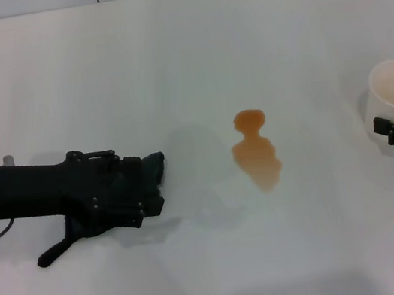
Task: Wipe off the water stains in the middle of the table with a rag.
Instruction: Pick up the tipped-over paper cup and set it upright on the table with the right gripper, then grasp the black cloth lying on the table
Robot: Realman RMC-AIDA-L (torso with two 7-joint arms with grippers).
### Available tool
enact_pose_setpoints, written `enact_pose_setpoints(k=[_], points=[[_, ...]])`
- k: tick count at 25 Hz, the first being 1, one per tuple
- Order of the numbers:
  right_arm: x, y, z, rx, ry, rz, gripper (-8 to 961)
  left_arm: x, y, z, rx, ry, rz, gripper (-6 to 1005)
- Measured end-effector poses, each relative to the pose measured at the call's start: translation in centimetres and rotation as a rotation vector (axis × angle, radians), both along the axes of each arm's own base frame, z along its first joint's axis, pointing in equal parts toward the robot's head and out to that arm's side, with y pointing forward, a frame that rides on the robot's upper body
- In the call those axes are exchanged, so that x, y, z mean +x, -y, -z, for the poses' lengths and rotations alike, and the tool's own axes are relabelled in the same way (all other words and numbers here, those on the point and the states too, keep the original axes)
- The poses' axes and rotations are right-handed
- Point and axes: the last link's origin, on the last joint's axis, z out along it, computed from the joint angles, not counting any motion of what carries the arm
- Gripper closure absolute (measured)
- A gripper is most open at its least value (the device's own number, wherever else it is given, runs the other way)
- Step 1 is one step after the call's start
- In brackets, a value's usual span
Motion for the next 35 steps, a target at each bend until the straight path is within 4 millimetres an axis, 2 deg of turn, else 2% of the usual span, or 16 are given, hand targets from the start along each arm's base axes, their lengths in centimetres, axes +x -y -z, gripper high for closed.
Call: enact_pose_setpoints(k=[15, 23, 28, 35], points=[[0.6, 1.0, -0.3, -0.008, -0.011, 0.016, 95, 0.1, -0.1, 0.1, -0.002, 0.000, 0.004, 144], [0.6, 3.6, -1.8, -0.009, -0.050, -0.010, 96, 0.0, 0.0, 0.0, 0.002, 0.001, 0.004, 144], [-0.1, 5.0, -2.2, -0.030, -0.088, -0.068, 97, -0.1, 0.1, 0.0, 0.002, 0.000, 0.003, 144], [-2.2, 5.7, -3.7, -0.028, -0.138, -0.209, 98, 0.0, 0.1, 0.1, 0.006, 0.005, 0.005, 144]])
